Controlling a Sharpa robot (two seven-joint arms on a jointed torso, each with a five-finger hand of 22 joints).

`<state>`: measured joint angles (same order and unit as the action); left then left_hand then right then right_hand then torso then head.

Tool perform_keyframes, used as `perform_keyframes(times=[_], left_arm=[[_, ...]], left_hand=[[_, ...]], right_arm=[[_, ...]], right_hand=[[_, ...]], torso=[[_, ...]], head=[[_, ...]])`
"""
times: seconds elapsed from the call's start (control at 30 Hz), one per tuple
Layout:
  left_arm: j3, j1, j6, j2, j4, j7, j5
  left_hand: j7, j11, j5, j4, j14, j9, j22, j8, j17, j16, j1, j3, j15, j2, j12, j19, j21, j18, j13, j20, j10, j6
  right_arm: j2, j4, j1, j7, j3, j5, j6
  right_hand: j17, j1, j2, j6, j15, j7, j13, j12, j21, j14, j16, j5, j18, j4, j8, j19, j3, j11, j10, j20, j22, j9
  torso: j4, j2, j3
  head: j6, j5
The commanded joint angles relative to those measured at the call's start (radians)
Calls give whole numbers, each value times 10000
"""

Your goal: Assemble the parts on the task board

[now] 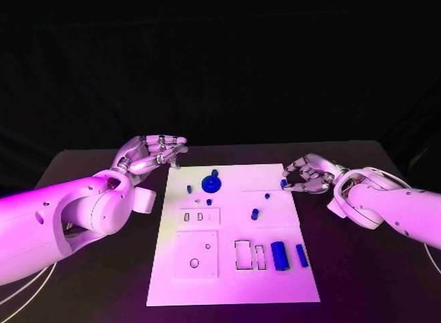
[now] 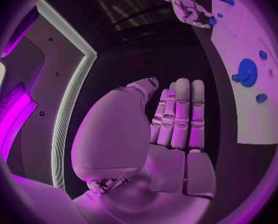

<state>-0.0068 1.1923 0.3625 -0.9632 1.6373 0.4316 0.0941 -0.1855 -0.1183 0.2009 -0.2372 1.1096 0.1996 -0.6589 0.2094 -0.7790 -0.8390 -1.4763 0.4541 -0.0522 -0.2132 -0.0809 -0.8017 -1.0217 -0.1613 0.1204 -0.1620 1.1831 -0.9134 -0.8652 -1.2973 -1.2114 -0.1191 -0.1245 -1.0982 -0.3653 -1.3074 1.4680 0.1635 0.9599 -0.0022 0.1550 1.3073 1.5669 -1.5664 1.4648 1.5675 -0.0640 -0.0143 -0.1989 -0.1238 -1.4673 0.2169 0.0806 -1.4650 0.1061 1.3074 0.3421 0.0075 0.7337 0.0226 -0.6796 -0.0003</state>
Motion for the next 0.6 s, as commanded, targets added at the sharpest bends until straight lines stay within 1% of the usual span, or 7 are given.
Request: perform_keyframes(times=[0.03,0.3,0.6], left_arm=[[7,8,-162,9,14,54,-34],[7,8,-171,-2,10,31,-34],[7,8,-178,-7,7,18,-34]], left_hand=[[-48,-27,-68,4,-91,14,-21,52,-1,-60,58,57,-7,-32,4,99,-47,-206,19,1,21,13],[-48,-27,-68,4,-91,14,-21,52,-1,-60,58,57,-7,-32,4,99,-47,-206,19,1,21,13],[-48,-27,-68,4,-91,14,-21,52,-1,-60,58,57,-7,-32,4,99,-47,-206,19,1,21,13]], right_arm=[[64,34,21,76,-4,-50,62],[144,91,64,177,-6,-258,114],[200,129,76,245,-7,-337,69]], right_hand=[[-2634,14,-157,154,-87,-9,2635,39,-44,1060,33,32,143,-19,-62,-1035,128,-56,-1058,-87,2634,17],[-2634,149,-299,432,-206,-123,2635,39,-44,1060,33,32,143,84,-151,-1035,443,-156,-1058,-191,2634,26],[-2634,211,-387,536,-261,-174,2635,39,-44,1060,33,25,143,154,-173,-1035,713,-207,-1058,-249,2634,12]], torso=[[-15,-5,4],[-10,-12,11],[-14,-11,12]], head=[[-17,8],[-28,16],[-7,21]])
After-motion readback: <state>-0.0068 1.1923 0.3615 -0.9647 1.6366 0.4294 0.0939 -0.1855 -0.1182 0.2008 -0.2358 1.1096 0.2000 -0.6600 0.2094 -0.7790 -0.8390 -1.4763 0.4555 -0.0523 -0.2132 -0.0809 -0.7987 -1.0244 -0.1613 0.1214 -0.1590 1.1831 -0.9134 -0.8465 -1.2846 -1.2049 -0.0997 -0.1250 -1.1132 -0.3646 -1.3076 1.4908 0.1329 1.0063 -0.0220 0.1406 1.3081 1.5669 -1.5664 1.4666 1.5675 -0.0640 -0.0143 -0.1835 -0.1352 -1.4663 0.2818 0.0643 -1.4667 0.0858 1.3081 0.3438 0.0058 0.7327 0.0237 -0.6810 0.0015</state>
